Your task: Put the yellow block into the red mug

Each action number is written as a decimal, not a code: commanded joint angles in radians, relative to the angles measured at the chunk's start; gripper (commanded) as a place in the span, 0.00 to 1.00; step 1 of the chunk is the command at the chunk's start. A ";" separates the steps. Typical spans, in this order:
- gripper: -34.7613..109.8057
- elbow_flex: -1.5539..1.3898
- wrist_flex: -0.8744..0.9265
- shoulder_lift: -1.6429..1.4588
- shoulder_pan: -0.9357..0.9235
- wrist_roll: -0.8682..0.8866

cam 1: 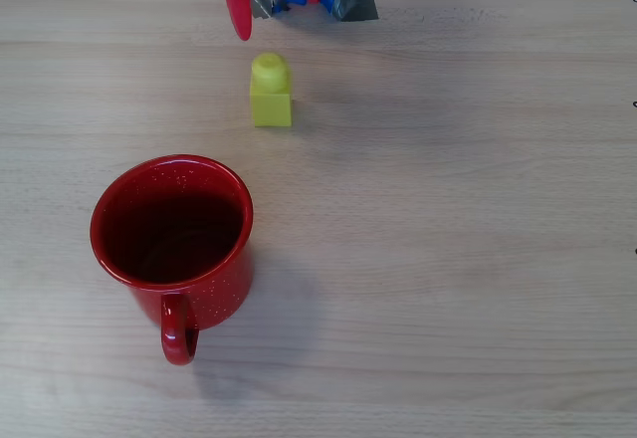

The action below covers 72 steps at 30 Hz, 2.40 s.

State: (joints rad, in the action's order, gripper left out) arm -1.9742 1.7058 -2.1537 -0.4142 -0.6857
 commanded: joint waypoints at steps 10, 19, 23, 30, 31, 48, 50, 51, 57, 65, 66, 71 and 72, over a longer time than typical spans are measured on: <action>0.55 -0.078 -0.072 -0.038 0.006 -0.350; 0.54 -0.204 -0.245 -0.011 0.078 -0.451; 0.54 -0.224 -0.296 -0.005 0.100 -0.474; 0.52 -0.290 -0.416 0.040 0.091 -0.500; 0.52 -0.298 -0.434 0.051 0.084 -0.512; 0.51 -0.341 -0.611 0.163 0.098 -0.638; 0.50 -0.341 -0.611 0.164 0.104 -0.641; 0.50 -0.341 -0.609 0.163 0.110 -0.637; 0.42 -0.341 -0.606 0.156 0.129 -0.624; 0.30 -0.339 -0.607 0.155 0.141 -0.603; 0.30 -0.339 -0.609 0.155 0.143 -0.598; 0.24 -0.336 -0.617 0.156 0.160 -0.552; 0.24 -0.336 -0.617 0.156 0.161 -0.537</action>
State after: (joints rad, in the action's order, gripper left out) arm -2.3224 1.0937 -1.9635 -0.2562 -1.2349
